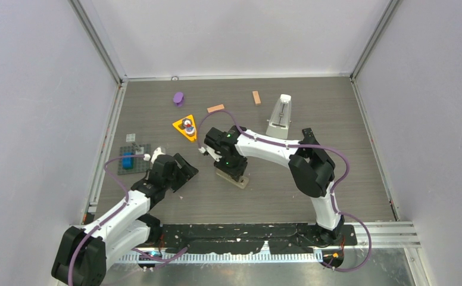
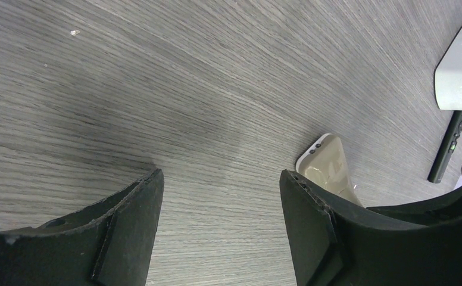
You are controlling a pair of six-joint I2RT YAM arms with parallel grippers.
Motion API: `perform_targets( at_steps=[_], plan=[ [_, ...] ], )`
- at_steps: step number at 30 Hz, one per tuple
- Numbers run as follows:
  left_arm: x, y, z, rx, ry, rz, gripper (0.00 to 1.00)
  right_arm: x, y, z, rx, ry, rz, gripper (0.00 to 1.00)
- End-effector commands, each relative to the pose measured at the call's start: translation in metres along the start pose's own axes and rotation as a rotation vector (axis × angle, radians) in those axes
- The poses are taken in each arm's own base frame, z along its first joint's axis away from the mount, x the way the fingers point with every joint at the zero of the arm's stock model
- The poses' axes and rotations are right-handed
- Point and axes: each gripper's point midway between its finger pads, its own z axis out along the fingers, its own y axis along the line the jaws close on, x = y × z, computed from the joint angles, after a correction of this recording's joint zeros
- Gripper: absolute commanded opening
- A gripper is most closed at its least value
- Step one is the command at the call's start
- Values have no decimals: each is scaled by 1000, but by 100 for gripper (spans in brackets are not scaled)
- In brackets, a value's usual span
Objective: Load the batteries into the remote control
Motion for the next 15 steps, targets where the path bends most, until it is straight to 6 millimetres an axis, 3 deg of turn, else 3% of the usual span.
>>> perform_targets(
  at_steps=[1,15],
  plan=[
    [-8,-5,-1,14,-34,1,71,-15,11,-10,-64,-62,15,27],
    [-8,-4,-1,16,-37,5,71,-15,3,-3,-22,-42,1,29]
  ],
)
